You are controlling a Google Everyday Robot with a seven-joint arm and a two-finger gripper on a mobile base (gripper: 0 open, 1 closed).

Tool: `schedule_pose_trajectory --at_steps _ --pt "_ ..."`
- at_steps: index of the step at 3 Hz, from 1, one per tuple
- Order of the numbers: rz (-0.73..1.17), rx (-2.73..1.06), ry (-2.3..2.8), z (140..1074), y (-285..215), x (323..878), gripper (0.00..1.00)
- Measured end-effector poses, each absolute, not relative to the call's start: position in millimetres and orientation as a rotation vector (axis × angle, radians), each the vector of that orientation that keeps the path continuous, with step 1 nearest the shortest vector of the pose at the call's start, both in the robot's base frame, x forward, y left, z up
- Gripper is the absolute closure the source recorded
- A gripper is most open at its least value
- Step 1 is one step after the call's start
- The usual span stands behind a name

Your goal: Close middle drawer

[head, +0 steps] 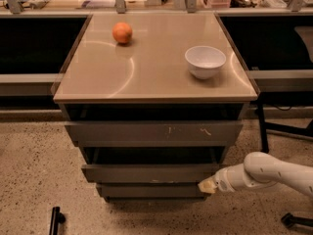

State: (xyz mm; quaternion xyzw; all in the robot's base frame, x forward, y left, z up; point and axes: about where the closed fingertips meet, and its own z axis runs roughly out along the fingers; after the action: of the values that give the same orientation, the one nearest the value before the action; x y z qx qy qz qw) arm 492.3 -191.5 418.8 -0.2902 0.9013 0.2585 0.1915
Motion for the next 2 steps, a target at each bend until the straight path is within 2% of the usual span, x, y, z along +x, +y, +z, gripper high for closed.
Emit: schedule_pose_trajectory --at_steps 2 --pt "0.77 -0.812 2.45 395 -179 541 1.0"
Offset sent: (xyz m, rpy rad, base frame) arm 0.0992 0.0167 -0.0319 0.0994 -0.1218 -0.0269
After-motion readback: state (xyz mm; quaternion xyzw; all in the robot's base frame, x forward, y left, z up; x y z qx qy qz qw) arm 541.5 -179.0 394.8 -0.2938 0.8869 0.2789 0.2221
